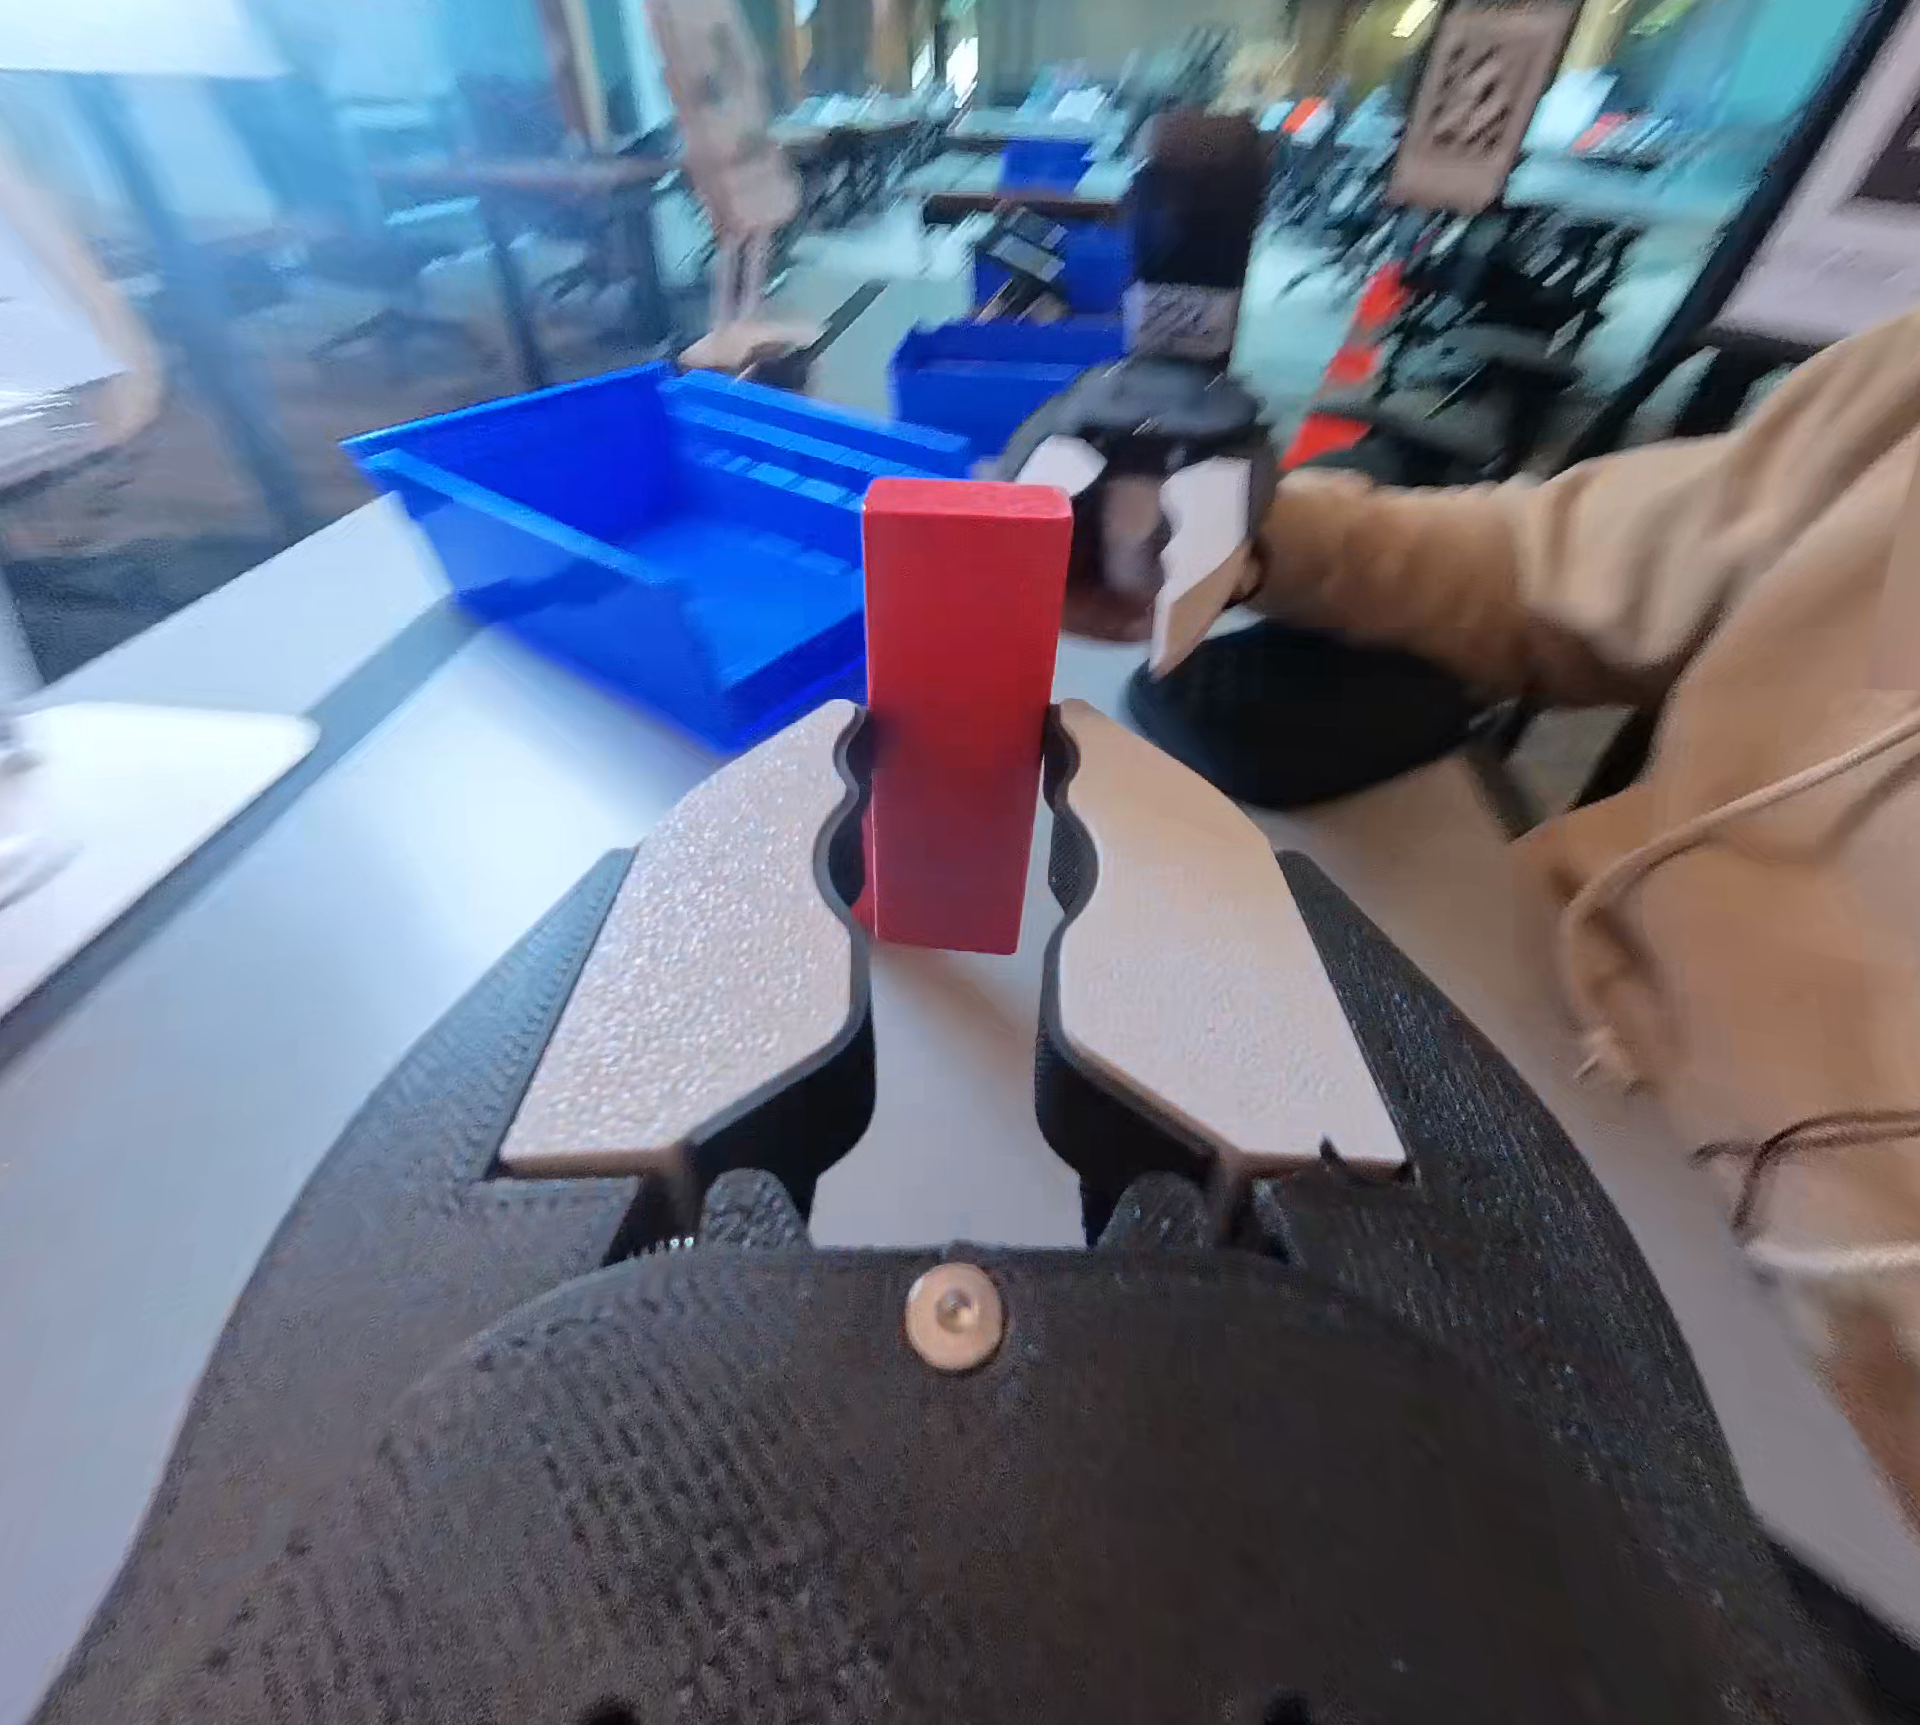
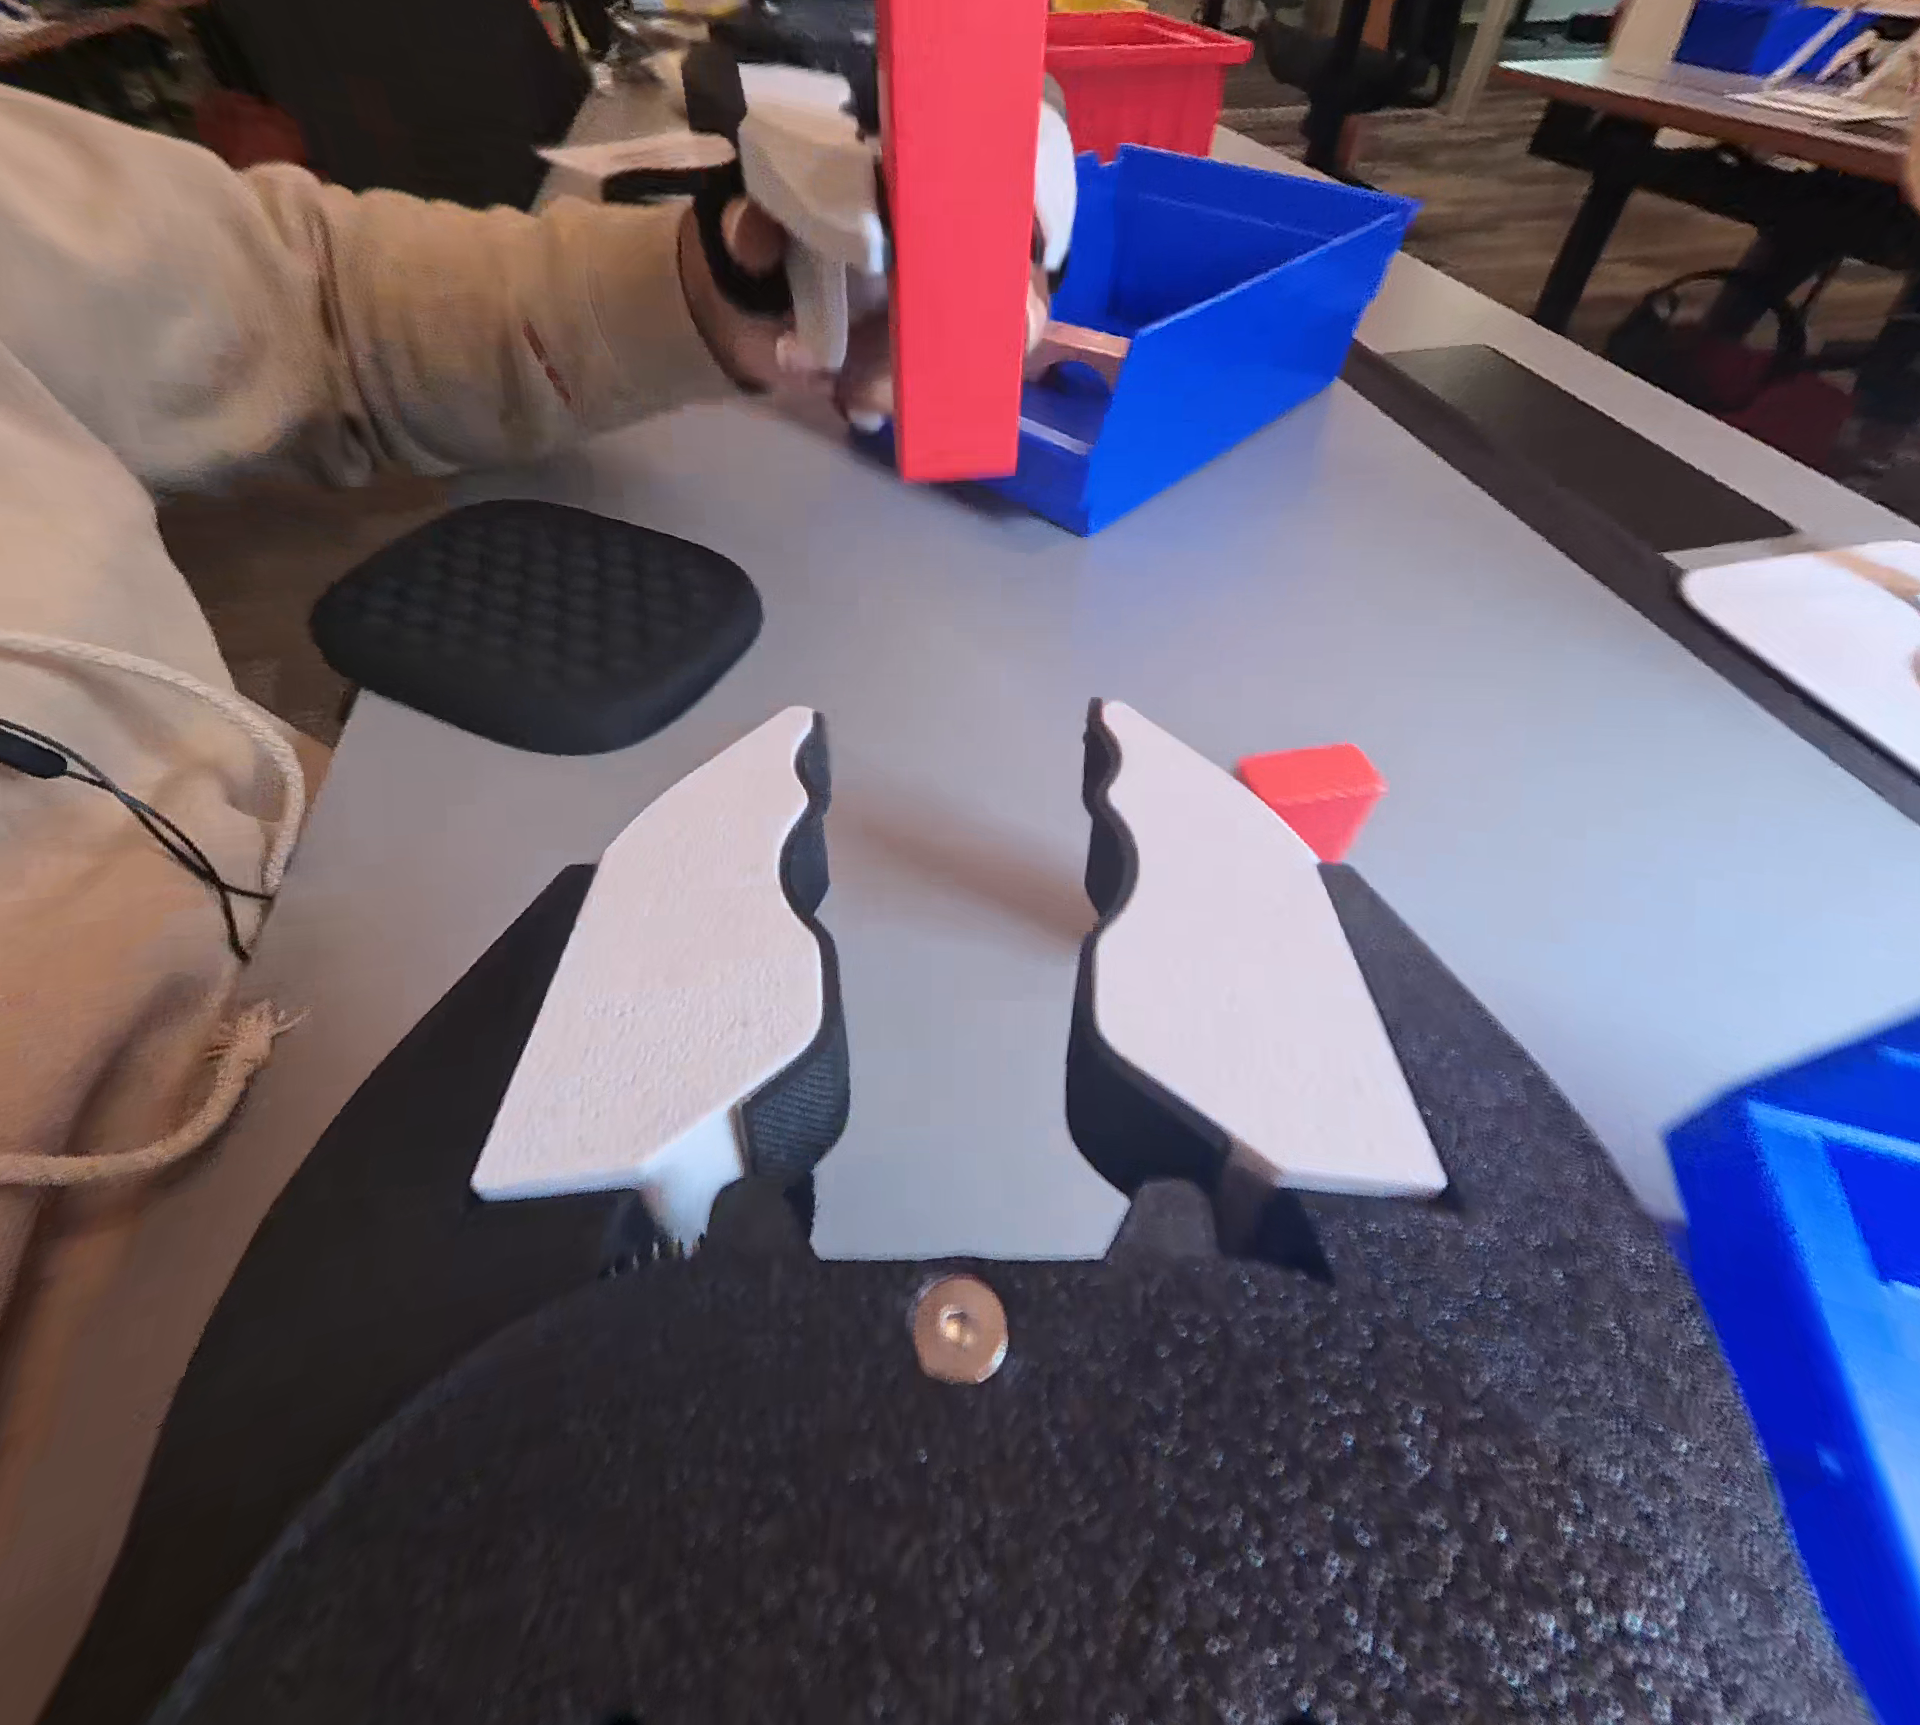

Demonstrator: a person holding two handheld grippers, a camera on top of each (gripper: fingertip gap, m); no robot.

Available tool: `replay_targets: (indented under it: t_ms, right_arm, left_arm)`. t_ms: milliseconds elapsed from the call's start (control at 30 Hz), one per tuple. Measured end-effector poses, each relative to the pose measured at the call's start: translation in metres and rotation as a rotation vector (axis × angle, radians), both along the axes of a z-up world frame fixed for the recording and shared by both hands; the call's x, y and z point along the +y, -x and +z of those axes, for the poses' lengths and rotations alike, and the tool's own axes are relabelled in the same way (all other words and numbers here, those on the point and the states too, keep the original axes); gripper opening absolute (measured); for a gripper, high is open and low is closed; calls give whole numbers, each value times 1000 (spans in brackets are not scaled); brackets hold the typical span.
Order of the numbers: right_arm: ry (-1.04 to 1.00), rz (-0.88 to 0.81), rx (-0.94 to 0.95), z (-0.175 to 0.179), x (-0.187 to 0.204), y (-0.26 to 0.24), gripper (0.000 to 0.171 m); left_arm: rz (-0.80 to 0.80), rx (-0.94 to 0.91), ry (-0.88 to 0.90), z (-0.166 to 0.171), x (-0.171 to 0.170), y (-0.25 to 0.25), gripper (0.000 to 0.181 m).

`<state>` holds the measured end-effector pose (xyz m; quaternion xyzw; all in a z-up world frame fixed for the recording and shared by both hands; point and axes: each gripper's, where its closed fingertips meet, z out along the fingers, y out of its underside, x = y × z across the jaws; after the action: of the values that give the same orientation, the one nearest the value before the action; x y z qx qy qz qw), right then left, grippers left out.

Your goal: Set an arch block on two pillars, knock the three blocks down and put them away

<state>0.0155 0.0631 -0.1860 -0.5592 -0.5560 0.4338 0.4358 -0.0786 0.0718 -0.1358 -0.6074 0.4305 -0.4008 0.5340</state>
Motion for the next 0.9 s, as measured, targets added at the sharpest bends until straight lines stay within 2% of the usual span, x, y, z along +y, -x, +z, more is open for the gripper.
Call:
replay_targets:
  t_ms: [100, 167, 233, 267, 400, 533, 700, 900]
  right_arm:
    - [2, 31, -8, -7, -19, 19, 59]
    - [21, 57, 1, -9, -29, 28, 59]
    - [16, 49, 5, -11, -32, 33, 47]
    - [4, 37, 1, -12, -30, 33, 34]
    - [12, 52, -11, -17, -29, 30, 33]
    - [42, 70, -43, -29, -28, 32, 33]
    - [46, 67, -91, -46, -26, 36, 33]
    - [50, 33, -139, -57, -19, 35, 33]
  left_arm:
    - [-100, -156, 25, -1, -25, -47, 32]
    - [-118, -171, 15, -6, -31, -67, 32]
    - [-139, -167, 14, -11, -32, -79, 32]
    - [-170, -172, 36, -13, -36, -82, 32]
    - [-180, -127, 45, -19, -35, -81, 32]
    - [-161, -78, 33, -10, -30, -69, 36]
    - [-166, 94, 26, -25, -30, -67, 31]
    - [-160, 92, 47, -32, -24, -68, 31]
